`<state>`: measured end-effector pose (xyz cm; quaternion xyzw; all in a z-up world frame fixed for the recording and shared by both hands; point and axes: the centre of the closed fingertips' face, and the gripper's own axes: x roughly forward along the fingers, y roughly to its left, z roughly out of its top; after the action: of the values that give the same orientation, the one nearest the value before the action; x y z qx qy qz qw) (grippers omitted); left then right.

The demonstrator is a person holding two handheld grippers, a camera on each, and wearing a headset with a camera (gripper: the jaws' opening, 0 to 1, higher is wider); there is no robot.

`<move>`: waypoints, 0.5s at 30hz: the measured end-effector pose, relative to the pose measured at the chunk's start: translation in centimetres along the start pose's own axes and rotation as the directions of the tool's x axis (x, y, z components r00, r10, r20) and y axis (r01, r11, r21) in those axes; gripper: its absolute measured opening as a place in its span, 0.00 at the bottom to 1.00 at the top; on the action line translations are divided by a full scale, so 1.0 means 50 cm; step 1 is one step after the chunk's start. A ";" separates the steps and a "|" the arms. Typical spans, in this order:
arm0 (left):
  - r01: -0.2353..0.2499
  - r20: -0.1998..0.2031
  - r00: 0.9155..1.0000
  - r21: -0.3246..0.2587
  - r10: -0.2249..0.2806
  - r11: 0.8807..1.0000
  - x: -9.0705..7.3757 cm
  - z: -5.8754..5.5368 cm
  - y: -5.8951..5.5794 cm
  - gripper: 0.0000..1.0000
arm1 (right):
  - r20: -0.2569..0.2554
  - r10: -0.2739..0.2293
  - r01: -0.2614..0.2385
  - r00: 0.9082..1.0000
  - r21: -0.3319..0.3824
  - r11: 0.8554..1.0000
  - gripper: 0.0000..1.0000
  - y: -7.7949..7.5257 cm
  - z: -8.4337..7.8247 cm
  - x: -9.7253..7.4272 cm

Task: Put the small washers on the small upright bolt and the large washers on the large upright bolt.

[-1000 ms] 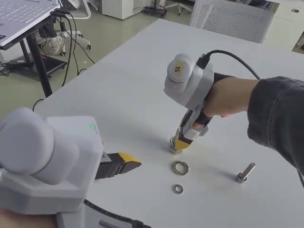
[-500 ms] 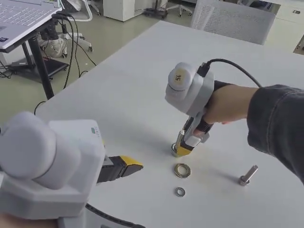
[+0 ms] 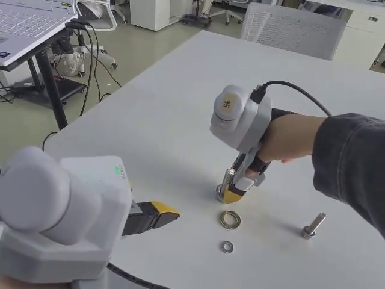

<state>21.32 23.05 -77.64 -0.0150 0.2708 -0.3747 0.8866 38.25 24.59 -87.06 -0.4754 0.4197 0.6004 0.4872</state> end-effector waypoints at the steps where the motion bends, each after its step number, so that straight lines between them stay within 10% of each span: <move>1: 0.001 0.000 1.000 -0.001 -0.001 1.000 0.000 0.000 0.000 0.84 | 0.003 0.001 -0.001 1.000 0.000 1.000 0.26 0.000 0.002 0.000; 15: 0.009 -0.002 1.000 0.005 -0.009 1.000 0.003 0.003 -0.001 0.84 | 0.021 -0.014 0.013 1.000 0.023 1.000 0.36 -0.015 -0.011 -0.018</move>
<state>21.45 22.88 -77.55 -0.0136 0.2709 -0.3792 0.8846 39.13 24.00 -86.32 -0.4663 0.4183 0.5971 0.5011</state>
